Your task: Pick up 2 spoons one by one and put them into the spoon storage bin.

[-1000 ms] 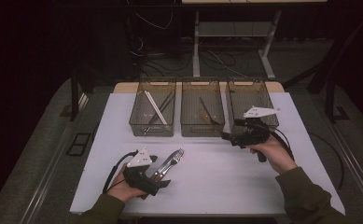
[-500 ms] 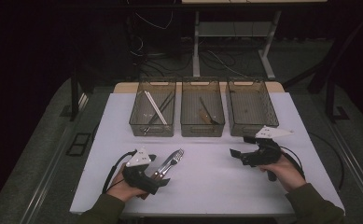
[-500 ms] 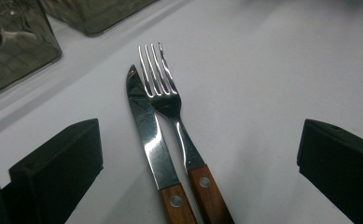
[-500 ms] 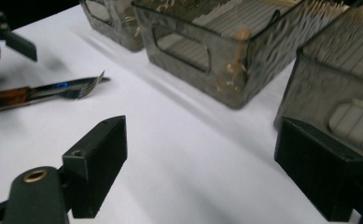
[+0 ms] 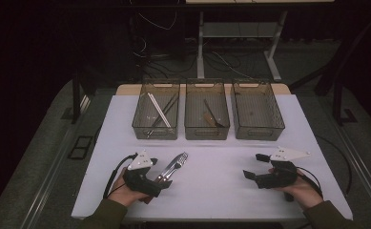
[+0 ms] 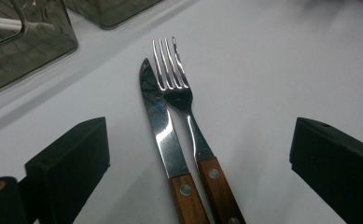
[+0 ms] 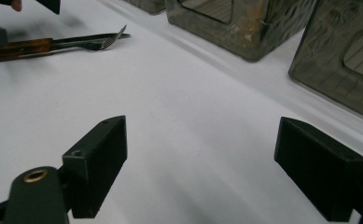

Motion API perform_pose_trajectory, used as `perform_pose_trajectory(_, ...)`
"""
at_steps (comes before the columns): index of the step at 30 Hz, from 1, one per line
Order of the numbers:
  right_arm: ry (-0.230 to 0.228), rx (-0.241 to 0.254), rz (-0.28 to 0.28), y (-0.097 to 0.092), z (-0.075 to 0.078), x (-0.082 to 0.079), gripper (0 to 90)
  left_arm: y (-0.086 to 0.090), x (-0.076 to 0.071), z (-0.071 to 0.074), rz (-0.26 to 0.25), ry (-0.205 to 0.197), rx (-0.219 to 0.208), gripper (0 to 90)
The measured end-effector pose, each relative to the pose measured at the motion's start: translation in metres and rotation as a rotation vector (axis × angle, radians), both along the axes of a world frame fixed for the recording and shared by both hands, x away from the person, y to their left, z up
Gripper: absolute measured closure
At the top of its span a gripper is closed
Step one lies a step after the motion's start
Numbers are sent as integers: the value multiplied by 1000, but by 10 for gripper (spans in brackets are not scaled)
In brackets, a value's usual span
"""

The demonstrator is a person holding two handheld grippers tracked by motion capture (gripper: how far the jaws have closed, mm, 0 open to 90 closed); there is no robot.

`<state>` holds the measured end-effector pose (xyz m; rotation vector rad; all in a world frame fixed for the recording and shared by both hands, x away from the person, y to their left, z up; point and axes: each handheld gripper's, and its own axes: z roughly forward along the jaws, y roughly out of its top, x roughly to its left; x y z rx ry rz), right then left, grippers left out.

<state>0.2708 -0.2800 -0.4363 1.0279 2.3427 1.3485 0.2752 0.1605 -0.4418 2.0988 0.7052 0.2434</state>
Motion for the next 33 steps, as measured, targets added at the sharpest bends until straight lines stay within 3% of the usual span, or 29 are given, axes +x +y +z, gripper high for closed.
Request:
perform_pose_trajectory(9, -4, -27, 9, -5, -2, -12, 170, 4, -1, 2, 29, 11, 10, 175)
perform_pose_trajectory(16, -4, -34, 12, -3, -2, -12, 170, 10, 0, 7, 40, 10, 4, 483)
perform_pose_trajectory(19, -2, -36, 9, -4, -3, -12, 170, 9, 3, 7, 57, 10, 29, 636)
perform_pose_trajectory(24, 0, -39, 8, -3, -3, -11, 170, 6, 18, 7, 90, 15, 90, 797)
perform_pose_trajectory(28, 0, -38, 7, -3, -3, -11, 170, 1, 25, 6, 107, 25, 109, 885)
perform_pose_trajectory(33, 0, -39, 7, -3, -3, -11, 170, -6, 33, 6, 112, 37, 122, 895)
